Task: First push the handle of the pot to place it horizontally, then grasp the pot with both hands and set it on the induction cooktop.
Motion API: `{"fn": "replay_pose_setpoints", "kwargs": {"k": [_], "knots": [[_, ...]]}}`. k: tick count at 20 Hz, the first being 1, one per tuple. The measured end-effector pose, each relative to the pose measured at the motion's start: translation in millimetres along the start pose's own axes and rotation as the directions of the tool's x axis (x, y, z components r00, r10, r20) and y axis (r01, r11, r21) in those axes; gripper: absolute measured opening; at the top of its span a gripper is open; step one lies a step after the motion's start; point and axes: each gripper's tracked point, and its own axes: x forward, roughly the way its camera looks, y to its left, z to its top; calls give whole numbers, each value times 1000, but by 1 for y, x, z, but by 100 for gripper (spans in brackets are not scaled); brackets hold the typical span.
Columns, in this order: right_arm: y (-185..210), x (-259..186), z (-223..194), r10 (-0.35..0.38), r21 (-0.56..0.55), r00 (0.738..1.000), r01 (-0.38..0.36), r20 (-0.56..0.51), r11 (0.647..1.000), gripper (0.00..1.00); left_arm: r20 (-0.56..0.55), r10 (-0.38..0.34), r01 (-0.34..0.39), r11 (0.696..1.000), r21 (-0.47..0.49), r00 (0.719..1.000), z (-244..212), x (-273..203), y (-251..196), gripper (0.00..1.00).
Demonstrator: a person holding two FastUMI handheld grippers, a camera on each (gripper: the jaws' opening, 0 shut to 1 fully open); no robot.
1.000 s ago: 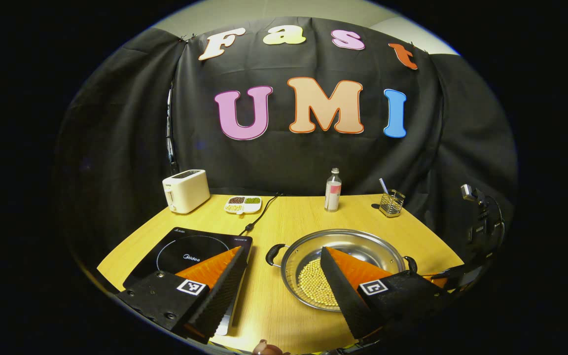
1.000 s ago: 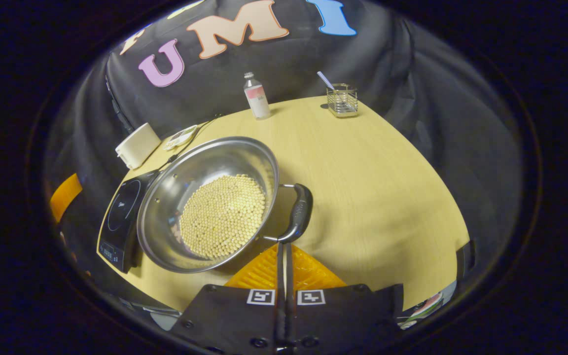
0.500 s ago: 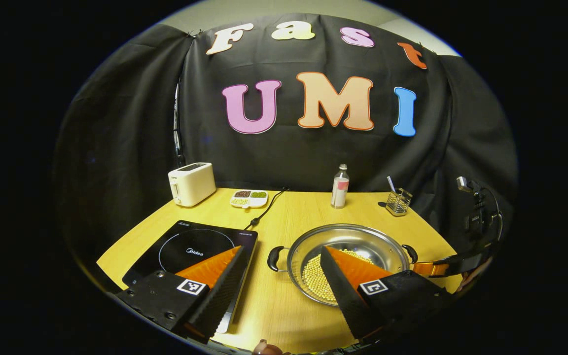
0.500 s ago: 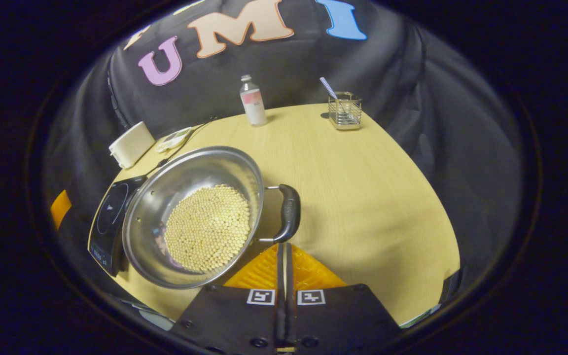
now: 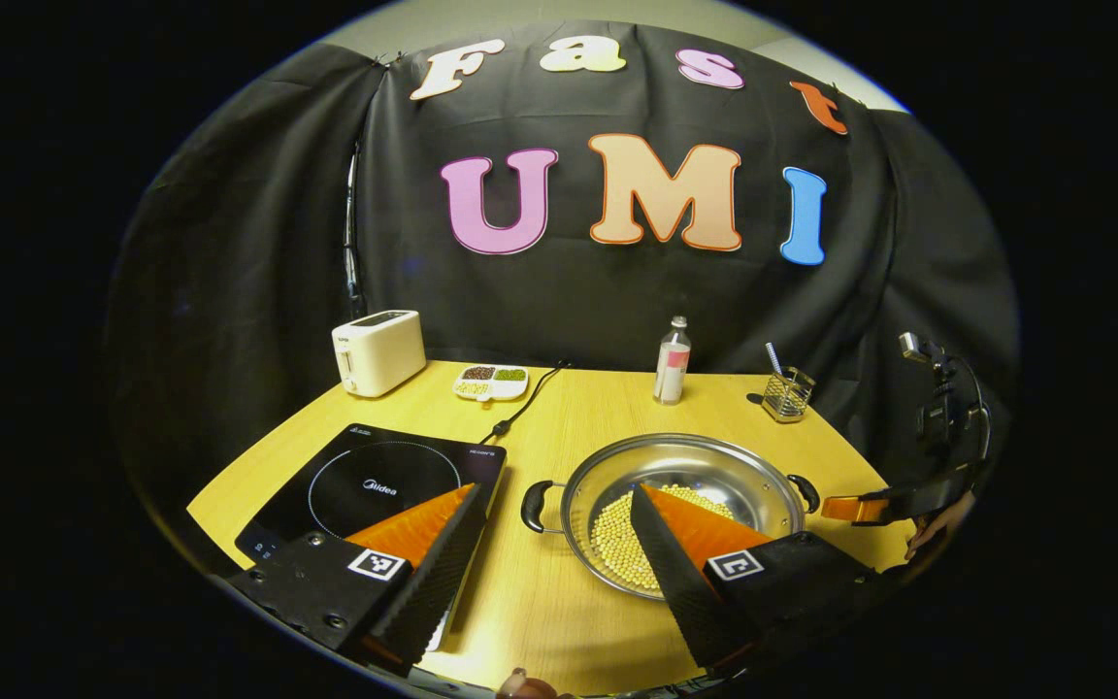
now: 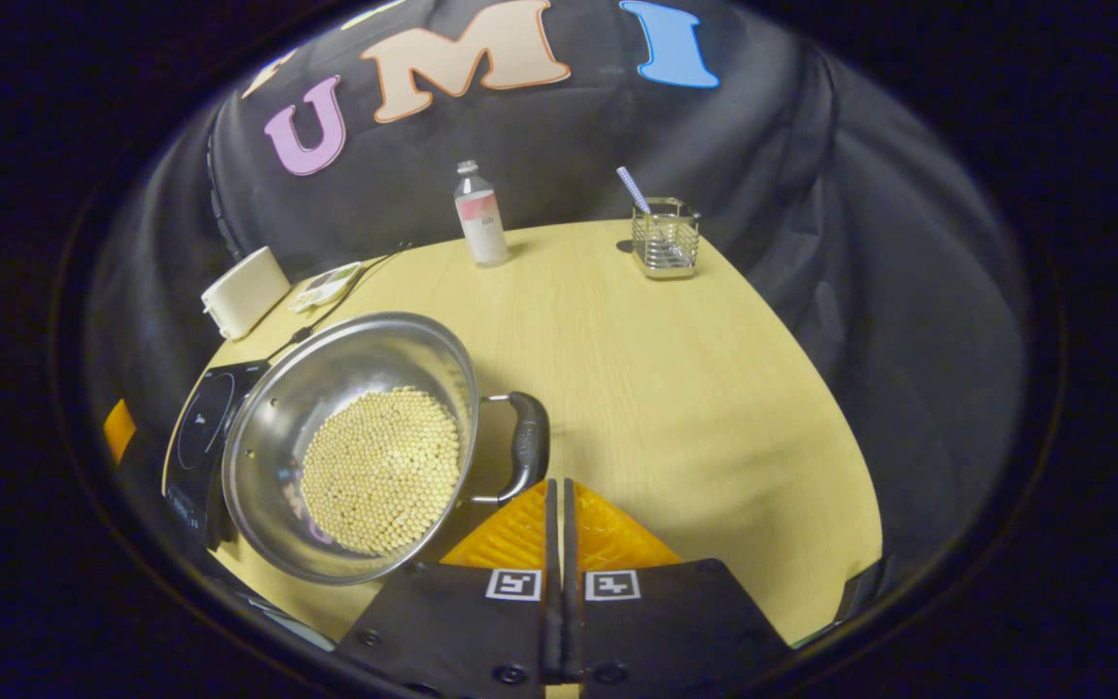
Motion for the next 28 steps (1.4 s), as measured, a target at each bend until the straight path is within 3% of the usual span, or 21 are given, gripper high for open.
{"fn": "replay_pose_setpoints", "kwargs": {"k": [4, 7, 10, 12, 14, 19, 28], "knots": [[24, -22, 18, 84, -10, 993, -84, 76, 996, 0, 20, -21, 21, 1000, 13, 1000, 9, 7, -4, 98], [40, -34, 29, 118, -55, 985, -112, 127, 992, 37, 44, -33, 32, 999, 31, 998, 18, 14, -6, 98], [48, -37, 38, 131, -34, 983, -127, 131, 991, 75, 22, -76, 75, 996, 40, 997, 14, 29, -11, 97], [46, -28, 40, 116, -4, 988, -116, 105, 993, 80, -27, -116, 117, 992, 43, 993, 5, 47, -14, 97], [44, -13, 43, 100, 27, 992, -102, 74, 994, 93, -108, -131, 134, 991, 21, 986, -11, 70, -7, 97], [41, 26, 31, 65, 58, 997, -62, -47, 996, 95, -325, -125, 114, 992, -53, 937, -60, 125, 7, 98], [41, 63, 12, 35, 49, 987, -28, -155, 998, 96, -471, -112, 70, 992, -106, 875, -107, 151, 12, 98]]}}
